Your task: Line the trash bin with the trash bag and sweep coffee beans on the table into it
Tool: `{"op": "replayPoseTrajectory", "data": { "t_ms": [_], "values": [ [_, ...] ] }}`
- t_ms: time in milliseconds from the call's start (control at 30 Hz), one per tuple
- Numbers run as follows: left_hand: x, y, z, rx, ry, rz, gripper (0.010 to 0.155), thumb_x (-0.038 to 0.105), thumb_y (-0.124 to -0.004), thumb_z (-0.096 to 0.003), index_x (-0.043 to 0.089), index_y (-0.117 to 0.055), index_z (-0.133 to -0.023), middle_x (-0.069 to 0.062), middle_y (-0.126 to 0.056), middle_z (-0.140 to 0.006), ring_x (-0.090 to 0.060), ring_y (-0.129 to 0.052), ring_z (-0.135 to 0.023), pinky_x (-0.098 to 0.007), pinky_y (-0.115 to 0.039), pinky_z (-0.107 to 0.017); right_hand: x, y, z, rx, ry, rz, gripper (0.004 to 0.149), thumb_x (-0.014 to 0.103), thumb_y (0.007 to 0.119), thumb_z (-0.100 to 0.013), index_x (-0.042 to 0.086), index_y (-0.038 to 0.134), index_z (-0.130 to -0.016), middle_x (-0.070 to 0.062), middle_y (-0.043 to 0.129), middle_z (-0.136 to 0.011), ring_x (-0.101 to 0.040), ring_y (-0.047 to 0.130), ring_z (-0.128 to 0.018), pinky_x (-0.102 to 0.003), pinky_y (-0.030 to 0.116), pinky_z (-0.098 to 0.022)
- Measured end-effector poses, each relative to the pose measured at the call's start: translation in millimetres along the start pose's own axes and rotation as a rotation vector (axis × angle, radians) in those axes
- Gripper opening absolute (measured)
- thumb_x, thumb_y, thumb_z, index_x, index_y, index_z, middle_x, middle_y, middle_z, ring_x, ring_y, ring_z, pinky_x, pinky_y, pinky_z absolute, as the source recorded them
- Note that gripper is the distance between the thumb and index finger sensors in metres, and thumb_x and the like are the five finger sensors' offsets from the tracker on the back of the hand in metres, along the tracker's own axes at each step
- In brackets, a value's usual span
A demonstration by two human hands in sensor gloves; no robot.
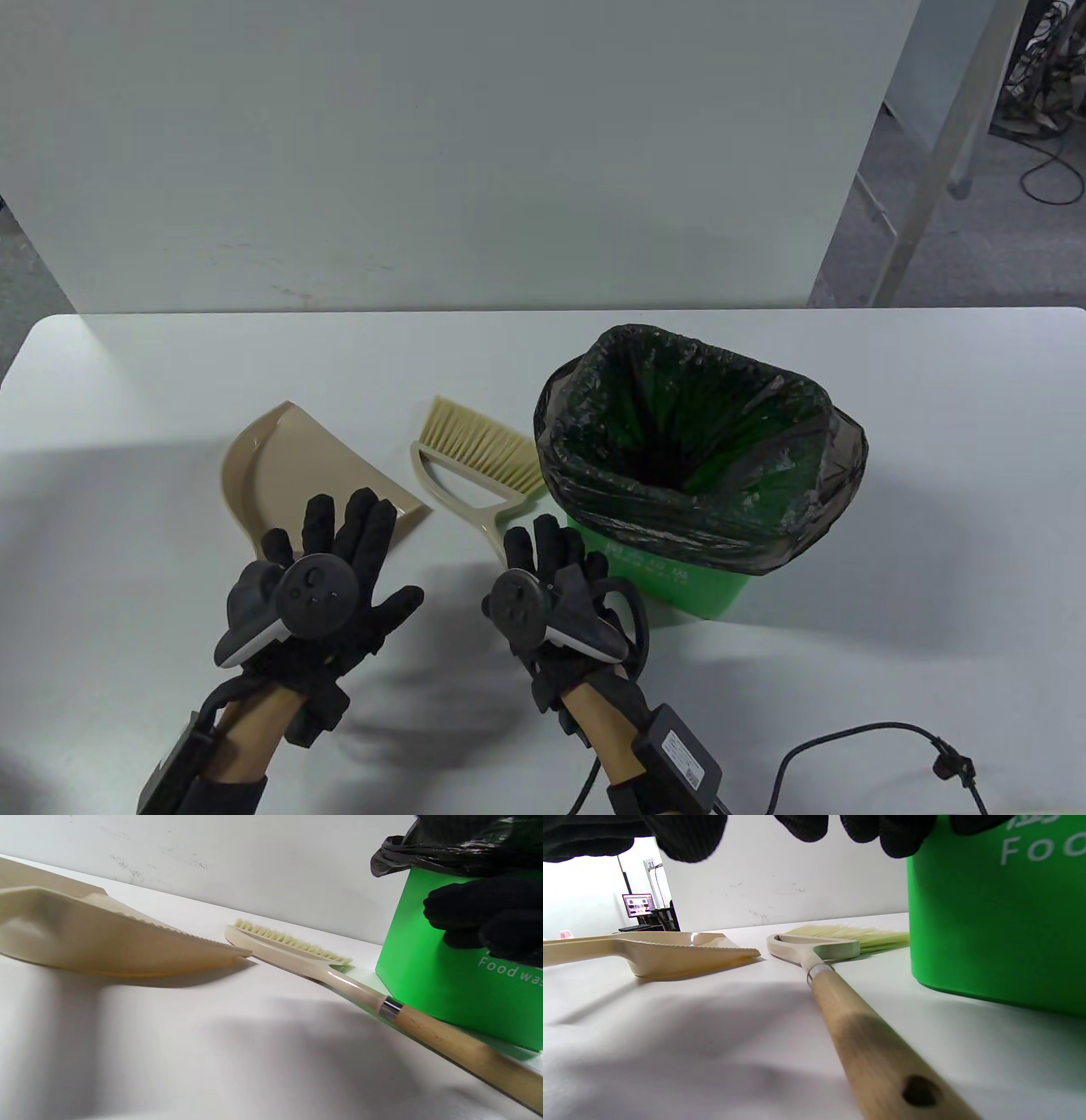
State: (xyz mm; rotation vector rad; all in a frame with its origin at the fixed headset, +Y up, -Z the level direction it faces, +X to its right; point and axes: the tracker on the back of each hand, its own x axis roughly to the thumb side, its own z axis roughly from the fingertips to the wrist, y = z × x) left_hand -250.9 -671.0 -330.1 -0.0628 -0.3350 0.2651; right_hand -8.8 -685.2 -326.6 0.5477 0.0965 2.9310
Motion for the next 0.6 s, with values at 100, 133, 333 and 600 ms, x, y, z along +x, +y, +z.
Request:
{"op": "replayPoseTrajectory", "data": {
  "t_ms": [100,133,333,600],
  "values": [
    [-0.2,0.0,0.0,-0.001,0.001,0.0,0.09,0.068,-0.054,-0.058,0.022,-0.01,-0.122,-0.012,-0.008,-0.13,-0.056,-0.003,-0.112,-0.086,-0.008,-0.06,0.1,0.3,-0.1,0.003,0.0,-0.002,0.077,0.046,0.054,-0.062,-0.002,0.025,-0.115,-0.042,0.021,-0.117,-0.068,0.037,-0.1,-0.081,0.038,-0.063],
    [-0.3,0.0,0.0,-0.002,0.002,0.0,0.09,0.068,-0.054,-0.058,0.022,-0.01,-0.122,-0.012,-0.008,-0.13,-0.056,-0.003,-0.111,-0.086,-0.008,-0.06,0.1,0.4,-0.2,0.004,0.0,-0.003,0.077,0.046,0.054,-0.062,-0.002,0.026,-0.115,-0.042,0.021,-0.117,-0.068,0.037,-0.1,-0.081,0.038,-0.063],
    [-0.3,0.1,0.0,-0.003,0.007,0.001,0.09,0.067,-0.054,-0.0582,0.021,-0.01,-0.122,-0.012,-0.008,-0.13,-0.057,-0.004,-0.112,-0.086,-0.009,-0.06,-0.2,1.1,-0.4,0.011,0.0,-0.005,0.077,0.046,0.054,-0.062,-0.002,0.026,-0.115,-0.043,0.021,-0.117,-0.068,0.038,-0.1,-0.081,0.038,-0.063],
    [-0.7,0.1,-0.1,-0.004,0.015,-0.004,0.089,0.066,-0.054,-0.0586,0.021,-0.011,-0.122,-0.013,-0.009,-0.13,-0.057,-0.005,-0.112,-0.086,-0.009,-0.06,-0.5,1.8,-0.6,0.015,0.002,-0.008,0.077,0.046,0.054,-0.062,-0.002,0.026,-0.115,-0.043,0.022,-0.117,-0.068,0.038,-0.1,-0.081,0.038,-0.063]
  ]
}}
